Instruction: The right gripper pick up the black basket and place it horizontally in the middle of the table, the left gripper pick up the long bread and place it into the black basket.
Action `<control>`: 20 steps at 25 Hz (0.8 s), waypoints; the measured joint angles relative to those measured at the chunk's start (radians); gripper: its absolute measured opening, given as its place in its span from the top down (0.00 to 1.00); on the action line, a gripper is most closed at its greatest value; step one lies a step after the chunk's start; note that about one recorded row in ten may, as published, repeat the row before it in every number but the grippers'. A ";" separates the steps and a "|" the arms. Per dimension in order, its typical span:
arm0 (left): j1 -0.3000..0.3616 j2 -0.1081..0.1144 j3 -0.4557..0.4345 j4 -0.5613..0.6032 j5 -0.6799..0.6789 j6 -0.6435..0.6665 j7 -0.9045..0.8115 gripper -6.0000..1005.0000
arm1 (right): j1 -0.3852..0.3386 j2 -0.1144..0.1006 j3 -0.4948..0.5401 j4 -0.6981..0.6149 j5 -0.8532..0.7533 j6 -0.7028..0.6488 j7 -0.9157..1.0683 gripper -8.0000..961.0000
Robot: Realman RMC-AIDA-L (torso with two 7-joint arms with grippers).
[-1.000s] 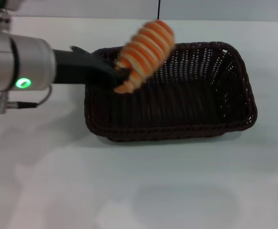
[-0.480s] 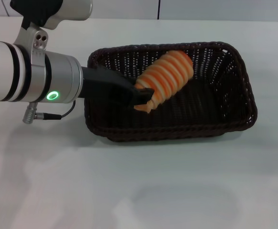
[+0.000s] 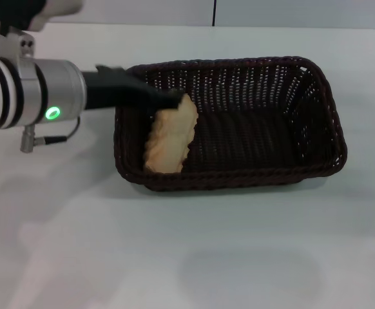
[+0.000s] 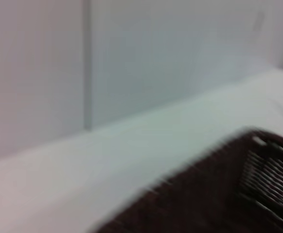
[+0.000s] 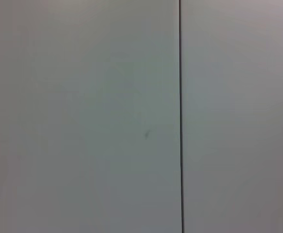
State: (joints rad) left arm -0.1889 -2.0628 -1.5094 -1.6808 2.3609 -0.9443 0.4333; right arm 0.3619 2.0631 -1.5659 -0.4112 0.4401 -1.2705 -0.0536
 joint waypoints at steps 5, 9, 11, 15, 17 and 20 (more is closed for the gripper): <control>0.091 -0.002 0.011 0.074 0.001 0.357 0.043 0.18 | -0.005 0.002 0.001 0.000 -0.007 -0.012 0.000 0.66; 0.154 -0.002 0.068 0.187 -0.009 0.756 0.058 0.14 | -0.011 0.002 0.003 0.004 -0.009 -0.013 0.021 0.66; 0.168 -0.001 0.103 0.266 -0.010 0.972 0.050 0.14 | -0.010 0.002 0.004 0.008 -0.009 -0.014 0.030 0.66; 0.155 0.003 0.194 0.494 0.016 1.429 -0.066 0.14 | 0.001 0.001 0.006 0.021 -0.010 -0.014 0.045 0.66; 0.144 0.005 0.235 0.595 0.080 1.589 -0.162 0.14 | 0.004 0.000 0.008 0.024 -0.010 -0.013 0.042 0.66; 0.126 0.000 0.248 0.729 0.200 1.790 -0.323 0.14 | 0.004 -0.001 0.008 0.025 -0.011 -0.014 0.041 0.66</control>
State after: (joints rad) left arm -0.0626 -2.0624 -1.2610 -0.9516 2.5609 0.8454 0.1100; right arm 0.3661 2.0622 -1.5582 -0.3860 0.4296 -1.2847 -0.0122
